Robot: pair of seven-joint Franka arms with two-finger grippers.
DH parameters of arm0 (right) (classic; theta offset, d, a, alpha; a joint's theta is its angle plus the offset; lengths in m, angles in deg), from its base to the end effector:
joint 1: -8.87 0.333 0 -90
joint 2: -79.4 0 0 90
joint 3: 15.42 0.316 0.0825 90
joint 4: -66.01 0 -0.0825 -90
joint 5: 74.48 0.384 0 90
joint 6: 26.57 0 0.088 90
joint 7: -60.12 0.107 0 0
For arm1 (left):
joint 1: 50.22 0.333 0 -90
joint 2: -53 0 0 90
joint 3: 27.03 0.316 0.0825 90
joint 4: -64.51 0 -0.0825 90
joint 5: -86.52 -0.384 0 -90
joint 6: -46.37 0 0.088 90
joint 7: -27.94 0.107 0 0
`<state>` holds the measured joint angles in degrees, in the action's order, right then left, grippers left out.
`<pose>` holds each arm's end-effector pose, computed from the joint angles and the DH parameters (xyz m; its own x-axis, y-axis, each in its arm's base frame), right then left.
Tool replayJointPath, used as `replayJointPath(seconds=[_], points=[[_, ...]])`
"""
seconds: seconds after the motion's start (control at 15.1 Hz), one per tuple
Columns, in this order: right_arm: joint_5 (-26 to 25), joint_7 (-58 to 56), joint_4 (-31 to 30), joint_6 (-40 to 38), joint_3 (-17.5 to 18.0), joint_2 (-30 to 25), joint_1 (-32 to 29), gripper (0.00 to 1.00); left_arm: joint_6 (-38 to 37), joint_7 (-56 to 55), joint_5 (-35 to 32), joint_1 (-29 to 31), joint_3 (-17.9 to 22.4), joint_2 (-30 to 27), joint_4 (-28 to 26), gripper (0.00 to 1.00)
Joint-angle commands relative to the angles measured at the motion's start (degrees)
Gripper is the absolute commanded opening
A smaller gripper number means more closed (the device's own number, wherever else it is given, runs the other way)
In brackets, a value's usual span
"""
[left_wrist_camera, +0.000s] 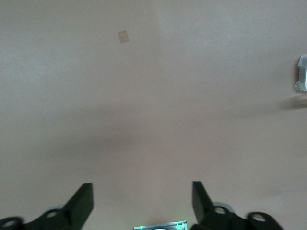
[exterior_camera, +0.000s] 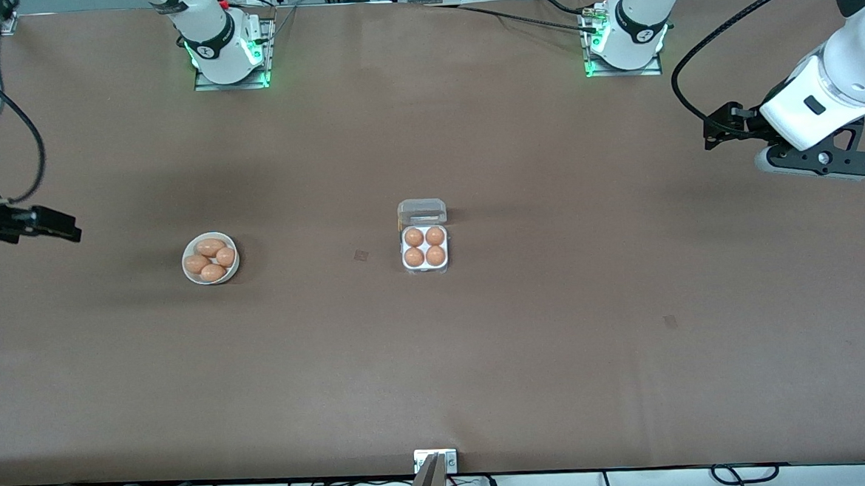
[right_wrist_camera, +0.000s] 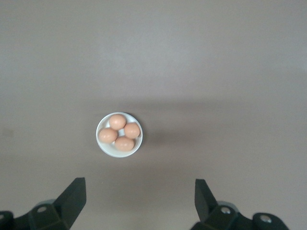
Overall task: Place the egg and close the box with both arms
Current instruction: 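Move the left gripper over the egg carton lid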
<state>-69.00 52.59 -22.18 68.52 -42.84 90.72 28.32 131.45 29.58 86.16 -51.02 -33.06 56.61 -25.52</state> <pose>0.6089 -0.0515 0.5431 0.9985 -0.0130 -0.0538 -0.0136 -0.9998 -0.0113 0.5580 -0.0643 0.5824 0.9781 -0.1462 -0.1484 -0.1472 -0.9891 0.0046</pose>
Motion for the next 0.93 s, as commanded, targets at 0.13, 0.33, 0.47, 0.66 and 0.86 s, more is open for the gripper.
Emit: replayJointPath(seconds=[0.13, 0.33, 0.47, 0.66, 0.86], points=[[-1.9, -0.7, -3.7, 1.5, 15.9, -5.4, -13.3, 1.0, -4.4, 1.2, 0.6, -1.5, -0.3, 1.5, 2.1, 0.04], [-4.2, -0.4, -3.5, 1.8, 29.2, -5.9, -25.2, 1.0, -5.9, 0.7, 0.8, -2.3, -1.3, 1.4, 2.1, 0.01], [-4.1, 0.1, -3.5, 1.8, 30.3, -5.8, -26.1, 1.0, -5.6, 0.4, 1.9, -2.5, -2.9, 1.5, 1.4, 0.01], [-4.1, 0.0, -3.3, 1.3, 30.3, -5.3, -26.1, 1.0, -3.6, -3.5, 5.2, -2.5, -7.1, 4.3, -0.5, 0.01], [-4.2, 0.0, -2.8, 0.8, 30.3, -4.8, -26.0, 1.0, 3.5, -13.6, 7.0, -2.6, -14.2, 5.7, -4.3, 0.01]])
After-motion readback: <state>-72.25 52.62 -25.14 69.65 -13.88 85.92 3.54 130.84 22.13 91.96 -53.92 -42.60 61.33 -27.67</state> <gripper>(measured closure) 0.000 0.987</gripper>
